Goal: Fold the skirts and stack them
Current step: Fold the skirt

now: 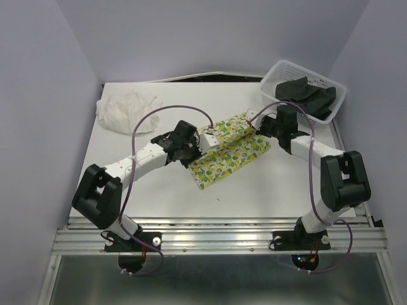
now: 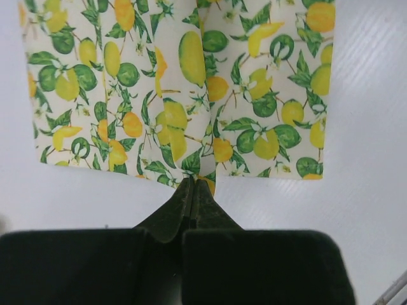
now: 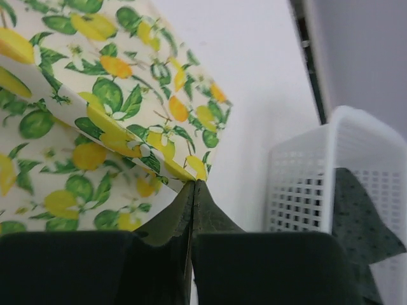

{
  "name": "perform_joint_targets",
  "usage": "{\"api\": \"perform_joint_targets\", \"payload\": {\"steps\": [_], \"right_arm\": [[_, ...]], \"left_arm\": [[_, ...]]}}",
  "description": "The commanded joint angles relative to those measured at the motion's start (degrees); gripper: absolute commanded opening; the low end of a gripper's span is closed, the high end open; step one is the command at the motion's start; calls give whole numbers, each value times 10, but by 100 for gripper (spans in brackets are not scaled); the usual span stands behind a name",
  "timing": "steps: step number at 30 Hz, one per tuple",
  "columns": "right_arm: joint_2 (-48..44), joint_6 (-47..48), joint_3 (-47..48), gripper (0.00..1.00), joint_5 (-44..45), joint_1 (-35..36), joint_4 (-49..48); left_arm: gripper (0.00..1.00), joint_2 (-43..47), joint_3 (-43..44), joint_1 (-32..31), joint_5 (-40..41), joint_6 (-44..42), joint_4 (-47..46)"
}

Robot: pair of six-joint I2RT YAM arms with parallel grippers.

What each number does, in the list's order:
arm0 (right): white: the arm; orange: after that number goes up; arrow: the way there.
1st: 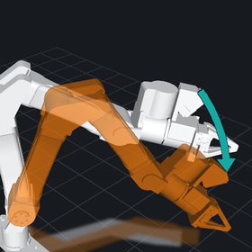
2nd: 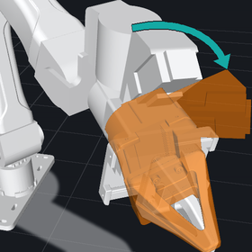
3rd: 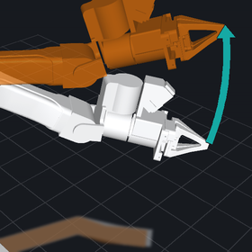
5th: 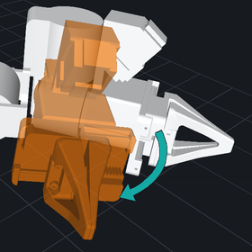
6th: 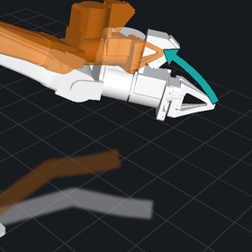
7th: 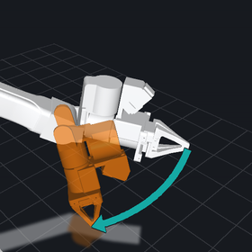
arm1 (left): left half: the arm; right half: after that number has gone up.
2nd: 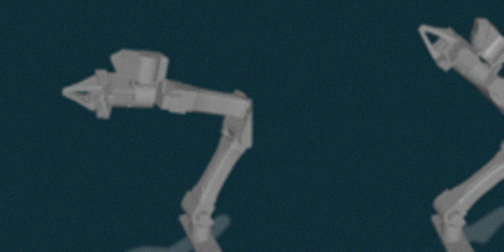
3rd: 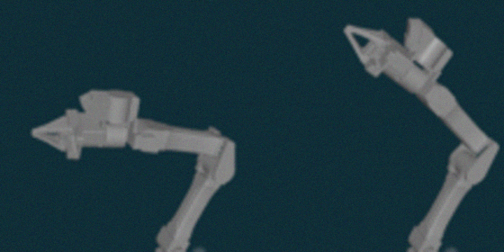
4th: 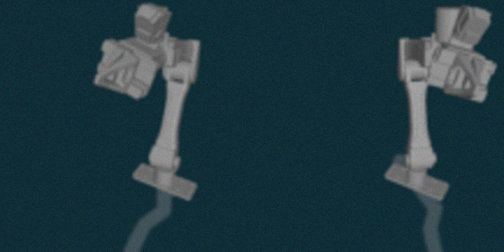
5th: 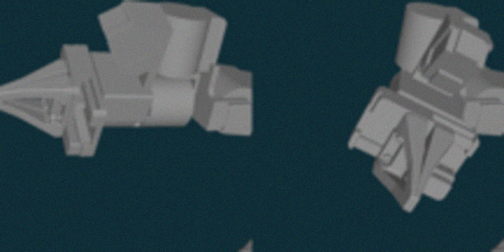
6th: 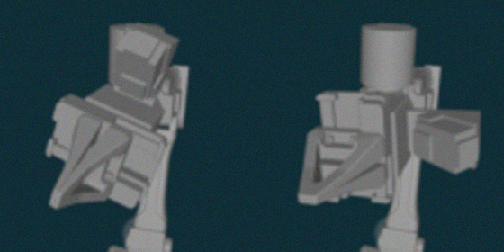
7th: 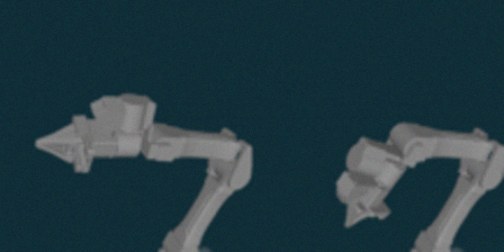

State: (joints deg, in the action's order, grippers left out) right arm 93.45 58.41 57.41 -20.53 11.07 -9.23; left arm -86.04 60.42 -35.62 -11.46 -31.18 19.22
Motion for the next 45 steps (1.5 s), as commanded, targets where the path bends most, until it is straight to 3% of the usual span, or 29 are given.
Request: {"api": "perform_joint_targets", "payload": {"steps": [1,11,12,13,14,15,16,18,21,24,26,28,31,34,38,45], "right_arm": [[-5,49,-60,1,-13,-7,10],[-19,71,-121,3,-17,-7,37],[-20,62,-117,12,-18,-7,47],[-23,53,-111,24,-19,-7,58],[-28,44,-95,47,-20,-7,81],[-42,29,-86,55,-21,-7,90],[-51,-12,-78,59,-20,-7,94],[-84,-86,-48,63,-18,-7,120],[-112,-181,-15,62,0,-12,137],[-122,-302,23,59,34,-18,172],[-120,-419,32,57,48,-36,198],[-115,-479,33,53,44,-53,217],[-97,-585,32,40,4,-87,259],[-79,-700,15,26,-52,-117,266],[-50,-817,-15,12,-136,-140,199],[1,-901,-77,4,-190,-140,70]], "left_arm": [[0,-24,-41,-4,-4,-21,42],[1,-83,-58,-6,17,-21,16],[20,-77,-56,-5,11,-23,20],[29,-70,-55,-6,-1,-26,27],[36,-57,-55,-5,-7,-28,28],[43,-26,-57,-5,-12,-30,29],[59,-8,-57,-5,-20,-33,30],[64,41,-50,-5,-23,-28,31],[64,62,2,-8,-27,-11,48],[63,27,81,-16,-12,11,63],[57,-15,138,-35,-7,21,68],[52,-43,173,-51,24,37,40],[37,-106,209,-80,47,70,16],[34,-159,248,-98,60,104,-23],[38,-198,268,-125,72,116,-92],[41,-275,321,-150,83,121,-117]]}}
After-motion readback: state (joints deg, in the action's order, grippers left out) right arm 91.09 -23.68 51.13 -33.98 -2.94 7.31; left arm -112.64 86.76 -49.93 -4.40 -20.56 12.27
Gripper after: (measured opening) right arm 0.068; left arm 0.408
